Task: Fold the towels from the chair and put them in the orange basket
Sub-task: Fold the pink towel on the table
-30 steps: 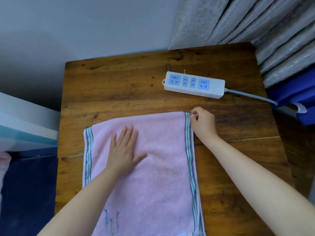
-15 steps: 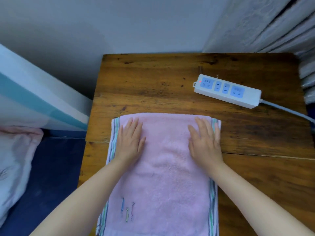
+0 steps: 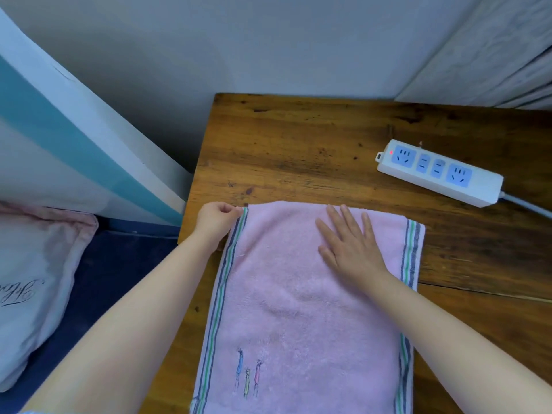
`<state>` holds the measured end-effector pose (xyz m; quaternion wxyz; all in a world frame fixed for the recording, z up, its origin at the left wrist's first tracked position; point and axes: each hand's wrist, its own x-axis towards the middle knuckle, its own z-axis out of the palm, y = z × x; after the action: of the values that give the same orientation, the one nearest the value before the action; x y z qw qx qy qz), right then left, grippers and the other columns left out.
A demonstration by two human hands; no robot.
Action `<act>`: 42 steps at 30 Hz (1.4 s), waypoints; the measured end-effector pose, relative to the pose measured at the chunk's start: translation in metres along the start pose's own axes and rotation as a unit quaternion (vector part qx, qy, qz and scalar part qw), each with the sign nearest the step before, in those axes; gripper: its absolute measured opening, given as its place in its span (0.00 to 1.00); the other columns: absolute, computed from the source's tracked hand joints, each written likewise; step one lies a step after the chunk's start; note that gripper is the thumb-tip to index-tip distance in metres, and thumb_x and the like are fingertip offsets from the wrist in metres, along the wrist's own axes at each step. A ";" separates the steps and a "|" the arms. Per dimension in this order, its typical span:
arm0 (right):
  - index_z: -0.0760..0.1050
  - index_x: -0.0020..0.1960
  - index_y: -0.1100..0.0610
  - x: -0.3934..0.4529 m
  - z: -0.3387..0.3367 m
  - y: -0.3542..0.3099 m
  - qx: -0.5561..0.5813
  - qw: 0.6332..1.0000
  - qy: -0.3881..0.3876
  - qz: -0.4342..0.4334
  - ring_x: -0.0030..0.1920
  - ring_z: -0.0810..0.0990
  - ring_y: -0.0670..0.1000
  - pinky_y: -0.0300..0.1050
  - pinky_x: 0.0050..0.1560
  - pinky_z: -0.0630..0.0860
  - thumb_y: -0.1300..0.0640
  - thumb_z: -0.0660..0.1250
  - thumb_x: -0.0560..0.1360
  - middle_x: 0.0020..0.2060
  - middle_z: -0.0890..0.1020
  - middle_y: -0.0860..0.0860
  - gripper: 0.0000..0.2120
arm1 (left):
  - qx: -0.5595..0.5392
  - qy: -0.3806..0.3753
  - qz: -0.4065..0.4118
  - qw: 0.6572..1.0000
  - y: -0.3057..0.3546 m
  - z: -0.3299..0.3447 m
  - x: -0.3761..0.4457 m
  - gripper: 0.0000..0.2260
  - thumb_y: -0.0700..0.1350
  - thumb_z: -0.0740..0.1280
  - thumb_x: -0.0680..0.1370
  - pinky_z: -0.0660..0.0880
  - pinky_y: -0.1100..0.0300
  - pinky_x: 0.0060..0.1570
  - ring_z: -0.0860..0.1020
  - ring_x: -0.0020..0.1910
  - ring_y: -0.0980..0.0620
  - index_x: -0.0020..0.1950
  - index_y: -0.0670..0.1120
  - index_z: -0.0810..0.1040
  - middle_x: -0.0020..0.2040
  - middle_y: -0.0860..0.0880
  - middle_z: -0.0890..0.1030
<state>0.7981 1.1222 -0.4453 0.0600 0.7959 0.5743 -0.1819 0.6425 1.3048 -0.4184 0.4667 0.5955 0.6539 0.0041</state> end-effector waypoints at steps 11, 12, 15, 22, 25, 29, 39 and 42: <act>0.68 0.69 0.52 -0.001 -0.005 0.006 0.003 1.000 -0.029 -0.008 0.71 0.60 0.56 0.47 0.69 0.37 0.40 0.29 0.76 0.70 0.68 0.54 0.37 | 0.109 0.169 0.075 0.977 -0.006 0.013 0.008 0.10 0.46 0.59 0.80 0.71 0.57 0.45 0.75 0.51 0.47 0.54 0.42 0.76 0.55 0.44 0.77; 0.66 0.70 0.53 -0.001 -0.006 0.009 0.010 0.999 -0.024 -0.019 0.72 0.56 0.55 0.47 0.70 0.36 0.39 0.28 0.75 0.72 0.63 0.53 0.39 | 0.144 0.167 0.086 0.972 -0.007 0.012 0.008 0.11 0.47 0.59 0.80 0.72 0.56 0.47 0.75 0.53 0.46 0.56 0.43 0.75 0.56 0.43 0.76; 0.67 0.69 0.60 0.000 -0.022 0.019 0.024 0.999 0.041 0.014 0.71 0.66 0.59 0.55 0.73 0.50 0.50 0.47 0.80 0.70 0.68 0.57 0.24 | 0.239 0.125 0.182 0.946 -0.010 0.003 0.007 0.15 0.44 0.59 0.80 0.70 0.53 0.59 0.71 0.63 0.45 0.66 0.43 0.71 0.64 0.43 0.73; 0.64 0.69 0.55 0.003 -0.060 0.060 -0.007 0.986 -0.074 0.151 0.63 0.71 0.55 0.53 0.67 0.65 0.60 0.62 0.75 0.62 0.74 0.55 0.23 | 0.448 0.015 0.302 0.841 0.006 -0.004 0.013 0.17 0.42 0.59 0.78 0.67 0.50 0.62 0.69 0.64 0.43 0.67 0.44 0.71 0.65 0.44 0.74; 0.69 0.61 0.57 0.012 -0.072 0.062 -0.007 0.975 -0.161 0.155 0.47 0.75 0.52 0.45 0.47 0.74 0.61 0.62 0.75 0.48 0.77 0.54 0.15 | 0.507 0.003 0.281 0.815 0.019 -0.006 0.014 0.17 0.42 0.58 0.79 0.70 0.51 0.58 0.71 0.61 0.42 0.68 0.46 0.70 0.63 0.43 0.75; 0.74 0.47 0.58 0.012 -0.095 0.064 -0.064 0.968 -0.190 0.153 0.38 0.73 0.50 0.42 0.40 0.73 0.61 0.61 0.75 0.37 0.74 0.52 0.04 | 0.522 0.032 0.282 0.804 0.027 -0.017 0.005 0.13 0.42 0.60 0.79 0.73 0.54 0.49 0.73 0.56 0.43 0.62 0.45 0.75 0.56 0.43 0.77; 0.75 0.39 0.68 -0.051 -0.098 0.057 0.021 0.954 0.271 0.127 0.42 0.76 0.66 0.56 0.43 0.73 0.71 0.65 0.70 0.37 0.79 0.66 0.02 | 0.314 0.218 0.412 0.827 -0.002 -0.049 -0.047 0.05 0.34 0.65 0.74 0.66 0.55 0.38 0.74 0.46 0.36 0.44 0.32 0.79 0.45 0.35 0.78; 0.71 0.30 0.65 -0.085 -0.075 0.051 0.005 0.951 0.301 0.064 0.32 0.76 0.62 0.51 0.36 0.74 0.74 0.66 0.62 0.27 0.75 0.62 0.07 | 0.345 0.176 0.496 0.777 -0.045 -0.054 -0.061 0.03 0.28 0.70 0.66 0.73 0.51 0.37 0.78 0.37 0.36 0.37 0.32 0.78 0.38 0.36 0.80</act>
<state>0.8393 1.0520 -0.3509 -0.1080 0.8492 0.5123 0.0680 0.5661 1.2737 -0.3762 0.0400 0.9476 0.2958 0.1138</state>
